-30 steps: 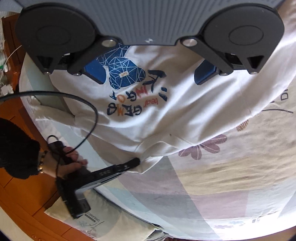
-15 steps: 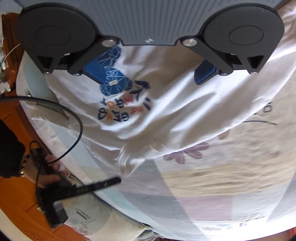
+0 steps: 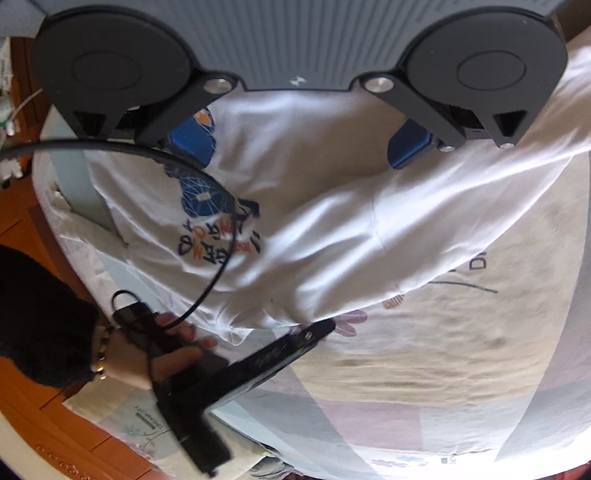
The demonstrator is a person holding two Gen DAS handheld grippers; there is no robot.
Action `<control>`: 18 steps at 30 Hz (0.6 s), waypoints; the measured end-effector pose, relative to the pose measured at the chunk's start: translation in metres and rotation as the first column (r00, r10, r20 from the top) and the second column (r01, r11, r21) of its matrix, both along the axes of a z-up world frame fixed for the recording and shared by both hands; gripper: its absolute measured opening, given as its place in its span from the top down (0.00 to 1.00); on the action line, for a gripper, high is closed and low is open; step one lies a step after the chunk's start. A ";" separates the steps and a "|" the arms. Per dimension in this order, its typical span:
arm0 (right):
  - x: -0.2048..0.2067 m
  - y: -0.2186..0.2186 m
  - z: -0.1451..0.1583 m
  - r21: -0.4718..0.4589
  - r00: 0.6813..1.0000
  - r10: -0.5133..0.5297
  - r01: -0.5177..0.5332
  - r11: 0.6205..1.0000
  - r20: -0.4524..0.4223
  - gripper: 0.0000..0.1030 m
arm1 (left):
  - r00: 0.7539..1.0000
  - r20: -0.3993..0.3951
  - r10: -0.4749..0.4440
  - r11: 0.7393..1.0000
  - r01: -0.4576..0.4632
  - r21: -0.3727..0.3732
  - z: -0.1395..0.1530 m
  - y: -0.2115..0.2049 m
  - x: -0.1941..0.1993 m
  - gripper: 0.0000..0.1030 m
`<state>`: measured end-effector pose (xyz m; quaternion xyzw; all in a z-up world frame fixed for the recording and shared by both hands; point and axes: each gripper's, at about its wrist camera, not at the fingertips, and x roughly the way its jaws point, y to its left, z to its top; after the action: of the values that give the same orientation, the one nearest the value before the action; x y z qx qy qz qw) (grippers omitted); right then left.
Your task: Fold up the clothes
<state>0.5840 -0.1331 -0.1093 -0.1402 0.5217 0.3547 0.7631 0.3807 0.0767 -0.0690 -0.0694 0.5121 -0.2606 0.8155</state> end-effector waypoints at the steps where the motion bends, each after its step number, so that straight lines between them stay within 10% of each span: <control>1: -0.007 0.002 0.003 -0.001 1.000 0.028 -0.028 1.000 -0.006 0.58 | 1.000 -0.001 -0.004 1.000 0.004 0.002 0.000 0.002 -0.002 0.02; 9: -0.081 0.007 0.013 0.024 0.985 0.167 -0.166 0.986 -0.038 0.66 | 0.998 -0.046 -0.043 0.999 0.043 0.011 -0.015 0.002 -0.013 0.02; 18: -0.108 -0.005 0.020 0.102 0.995 0.094 -0.096 0.990 0.021 0.62 | 0.995 -0.086 -0.048 0.999 0.047 -0.009 -0.028 -0.004 -0.025 0.02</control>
<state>0.4759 -0.1382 -0.0892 -0.1280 0.4893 0.4159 0.7558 0.3552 0.0722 -0.0970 -0.0710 0.5472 -0.2783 0.7862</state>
